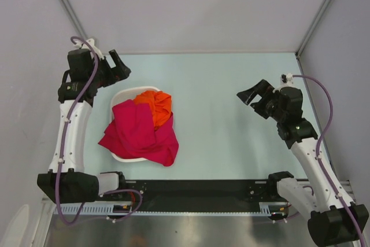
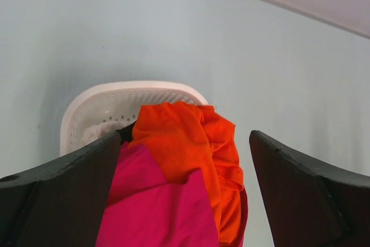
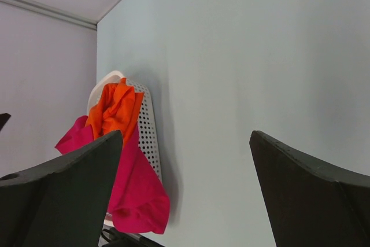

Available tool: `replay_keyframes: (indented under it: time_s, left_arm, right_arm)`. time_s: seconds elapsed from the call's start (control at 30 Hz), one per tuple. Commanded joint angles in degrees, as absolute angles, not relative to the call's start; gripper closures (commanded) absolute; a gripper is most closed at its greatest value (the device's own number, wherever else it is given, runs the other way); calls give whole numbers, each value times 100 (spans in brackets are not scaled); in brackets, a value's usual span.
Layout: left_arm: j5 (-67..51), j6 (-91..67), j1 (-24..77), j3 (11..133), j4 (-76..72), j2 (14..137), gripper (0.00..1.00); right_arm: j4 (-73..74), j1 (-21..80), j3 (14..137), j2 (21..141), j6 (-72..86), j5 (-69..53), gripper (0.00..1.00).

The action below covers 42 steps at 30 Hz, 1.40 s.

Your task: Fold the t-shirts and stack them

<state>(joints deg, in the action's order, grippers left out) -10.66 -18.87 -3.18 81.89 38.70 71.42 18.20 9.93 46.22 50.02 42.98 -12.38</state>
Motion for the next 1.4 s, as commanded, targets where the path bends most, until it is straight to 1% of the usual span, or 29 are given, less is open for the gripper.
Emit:
replay_keyframes:
  time_s: [0.0, 0.13, 0.3, 0.4, 0.53, 0.57, 0.63, 0.77, 0.87, 0.9, 0.97, 1.03, 1.07, 1.1, 1.17, 1.23, 1.3, 1.37]
  left_arm:
    - [-1055, -1819, -325, 7928, 3823, 6768, 0]
    - [-1090, -1828, -325, 7770, 3815, 6575, 0]
    - [-835, -2003, -316, 7506, 3823, 6355, 0]
    - [-721, -2188, -325, 7155, 3963, 6127, 0]
    - [-642, -2451, -316, 6209, 4183, 5268, 1]
    - [-607, -2487, -325, 6040, 4210, 5099, 0]
    - [-414, -2583, -325, 5819, 4490, 4774, 2]
    - [-317, -2698, -325, 5871, 5157, 4413, 1]
    - [-272, -2874, -325, 5977, 5527, 4307, 0]
    - [-351, -2874, -325, 5968, 5581, 4289, 1]
    - [-466, -2778, -334, 5810, 5581, 4306, 1]
    - [-11, -2768, -351, 5713, 5642, 4411, 1]
    - [635, -2829, -412, 5756, 5799, 4473, 1]
    - [763, -2978, -517, 5835, 5923, 4595, 1]
    - [486, -3303, -1114, 5915, 5942, 4588, 3]
    - [73, -3454, -1824, 5706, 5749, 4448, 5]
    - [-594, -3314, -2056, 5590, 5502, 4421, 6]
    - [-851, -3156, -2048, 5599, 5458, 4360, 7]
  right_arm:
    - [1459, 1019, 4921, 5106, 4474, -1178, 0]
    - [1468, 1116, 4948, 5220, 4386, -1204, 0]
    - [1389, 1353, 4896, 5493, 4316, -1187, 0]
    - [1231, 1774, 4852, 5633, 4044, -977, 0]
    - [1196, 2565, 5123, 6002, 3771, -599, 0]
    - [1143, 2941, 5176, 6090, 3744, -467, 0]
    - [1011, 3224, 5343, 6441, 3683, -168, 0]
    - [1204, 3813, 6019, 7126, 3796, -9, 0]
    - [1081, 4253, 6239, 7566, 3744, 0, 0]
    - [1107, 4463, 6310, 7672, 3683, 183, 0]
    - [1238, 4579, 6494, 7900, 3508, 499, 0]
    - [1686, 4588, 6802, 8024, 3524, 737, 0]
    - [1853, 4562, 6881, 8103, 3577, 930, 0]
    - [2046, 4509, 6969, 8112, 3699, 914, 0]
    - [1961, 4438, 6856, 8086, 3875, 574, 0]
    - [1444, 4543, 6558, 8086, 4043, 344, 0]
    - [1074, 4649, 6460, 8173, 4017, 263, 0]
    - [1133, 4676, 6521, 8270, 4034, 378, 0]
